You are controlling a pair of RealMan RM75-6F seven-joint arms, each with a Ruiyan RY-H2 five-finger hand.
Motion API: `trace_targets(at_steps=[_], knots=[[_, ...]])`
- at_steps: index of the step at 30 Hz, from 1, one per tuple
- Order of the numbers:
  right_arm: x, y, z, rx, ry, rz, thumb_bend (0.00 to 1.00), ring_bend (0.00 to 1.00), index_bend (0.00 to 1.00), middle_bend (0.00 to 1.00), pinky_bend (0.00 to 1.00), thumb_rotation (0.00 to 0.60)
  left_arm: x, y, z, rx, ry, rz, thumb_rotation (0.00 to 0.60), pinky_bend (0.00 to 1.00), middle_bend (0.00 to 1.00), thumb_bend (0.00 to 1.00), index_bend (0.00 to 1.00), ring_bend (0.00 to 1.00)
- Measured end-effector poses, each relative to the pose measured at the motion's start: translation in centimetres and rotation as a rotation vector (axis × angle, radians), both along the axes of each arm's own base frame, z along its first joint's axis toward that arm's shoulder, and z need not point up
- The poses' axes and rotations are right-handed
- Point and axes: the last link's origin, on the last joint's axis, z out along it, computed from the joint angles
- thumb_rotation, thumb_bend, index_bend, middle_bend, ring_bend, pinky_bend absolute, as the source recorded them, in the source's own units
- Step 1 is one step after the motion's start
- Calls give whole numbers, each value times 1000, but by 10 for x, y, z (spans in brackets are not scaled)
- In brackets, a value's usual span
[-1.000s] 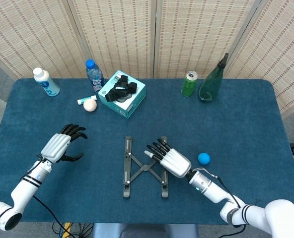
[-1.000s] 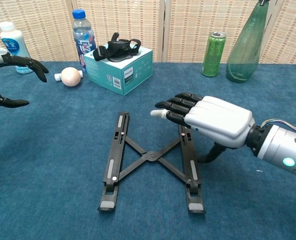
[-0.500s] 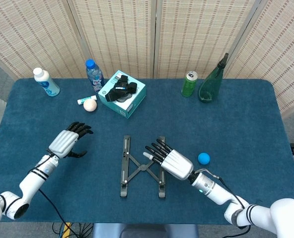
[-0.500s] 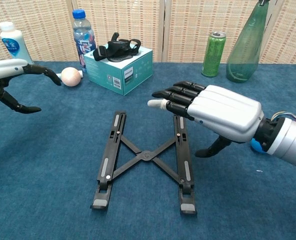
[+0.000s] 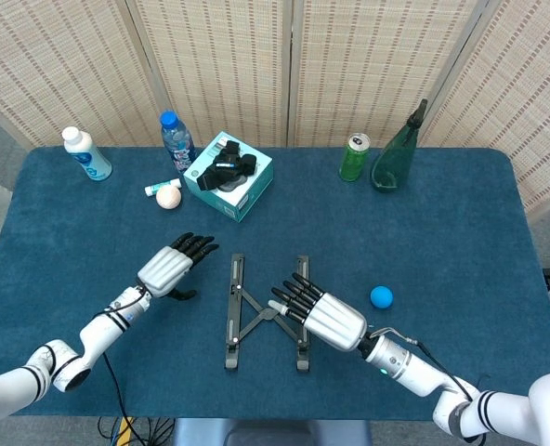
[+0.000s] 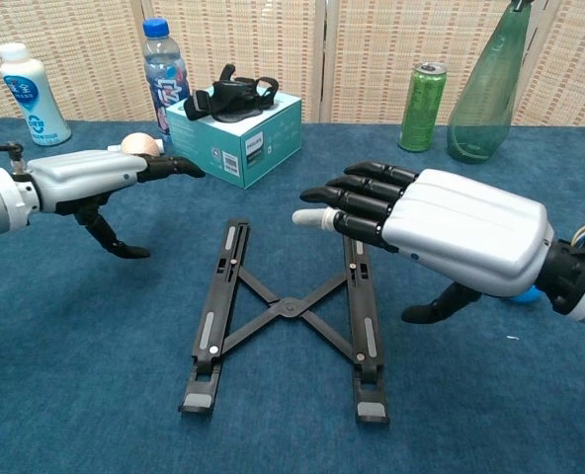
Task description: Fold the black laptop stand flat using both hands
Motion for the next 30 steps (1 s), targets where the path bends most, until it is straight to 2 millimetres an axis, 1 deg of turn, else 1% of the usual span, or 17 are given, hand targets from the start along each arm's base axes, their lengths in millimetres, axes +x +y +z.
trace_targets(at_steps=[11,17,23,30], knots=[[-5,2,-14,-25,64,-2,0,0,0,0,0,600,15,8,-30,-36,-42,-10,600,0,0,187,0,0],[-3,2,-25,-20,74,-2,0,0,0,0,0,600,17,12,-40,-44,-45,-6,600,0,0,186,0,0],[-2,1,-33,-14,81,3,0,0,0,0,0,600,14,12,-45,-49,-49,4,600,0,0,187,0,0],[1,-7,-36,-31,74,-6,0,0,0,0,0,600,14,11,-50,-62,-74,25,600,0,0,187,0,0]])
